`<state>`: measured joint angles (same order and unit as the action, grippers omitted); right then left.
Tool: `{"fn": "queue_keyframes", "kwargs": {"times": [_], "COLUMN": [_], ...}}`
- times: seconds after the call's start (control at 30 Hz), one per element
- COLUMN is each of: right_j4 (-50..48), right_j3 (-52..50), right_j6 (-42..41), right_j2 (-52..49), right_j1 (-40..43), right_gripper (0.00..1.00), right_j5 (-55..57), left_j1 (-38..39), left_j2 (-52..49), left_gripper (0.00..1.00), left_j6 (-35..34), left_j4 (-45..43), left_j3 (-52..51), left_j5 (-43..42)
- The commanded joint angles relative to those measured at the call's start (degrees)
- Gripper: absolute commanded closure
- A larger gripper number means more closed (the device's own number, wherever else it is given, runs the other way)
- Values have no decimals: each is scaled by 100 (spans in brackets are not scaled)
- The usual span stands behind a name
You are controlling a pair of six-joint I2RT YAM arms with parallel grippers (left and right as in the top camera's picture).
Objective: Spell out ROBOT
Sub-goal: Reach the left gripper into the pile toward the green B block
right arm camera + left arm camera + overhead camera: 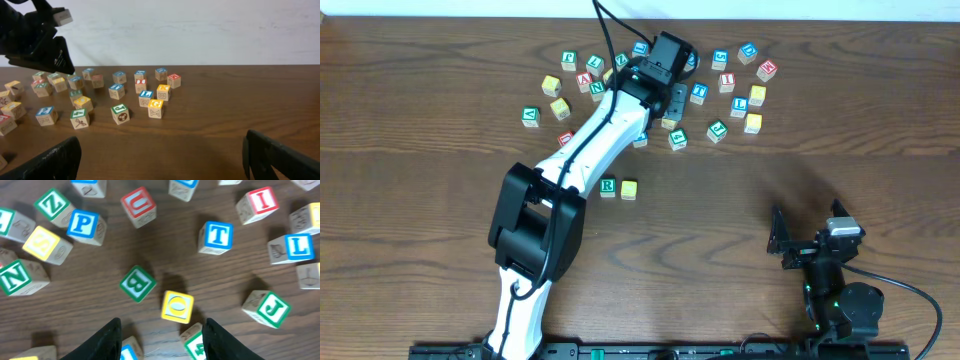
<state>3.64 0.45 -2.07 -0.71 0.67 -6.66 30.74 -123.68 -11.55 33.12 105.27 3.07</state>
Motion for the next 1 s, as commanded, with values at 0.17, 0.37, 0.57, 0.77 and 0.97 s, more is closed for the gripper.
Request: {"fn": "queue_keyframes", "kwargs": {"times": [0.17,0.37,0.57,0.77,0.97], "right_j4": [20,20,20,20,20], "right_j3": [-13,-13,-13,-13,-13], "right_j6": [85,85,85,85,85], "right_j2": [33,33,33,33,33], "right_j1": [-24,-24,-24,-24,-24], "right_gripper": [1,1,1,1,1], "right_j5": [7,7,7,7,7], "left_j1": [9,-17,-20,-24,-44], "left_j2": [-96,-107,-107,-164,-334], "left_gripper": [49,49,49,49,49], "left_j6": [-114,2,153,166,164], "left_j4": [-258,-586,-601,-560,-560], "left_j3": [188,188,186,184,184], "left_j5": [105,122,267,299,297]}}
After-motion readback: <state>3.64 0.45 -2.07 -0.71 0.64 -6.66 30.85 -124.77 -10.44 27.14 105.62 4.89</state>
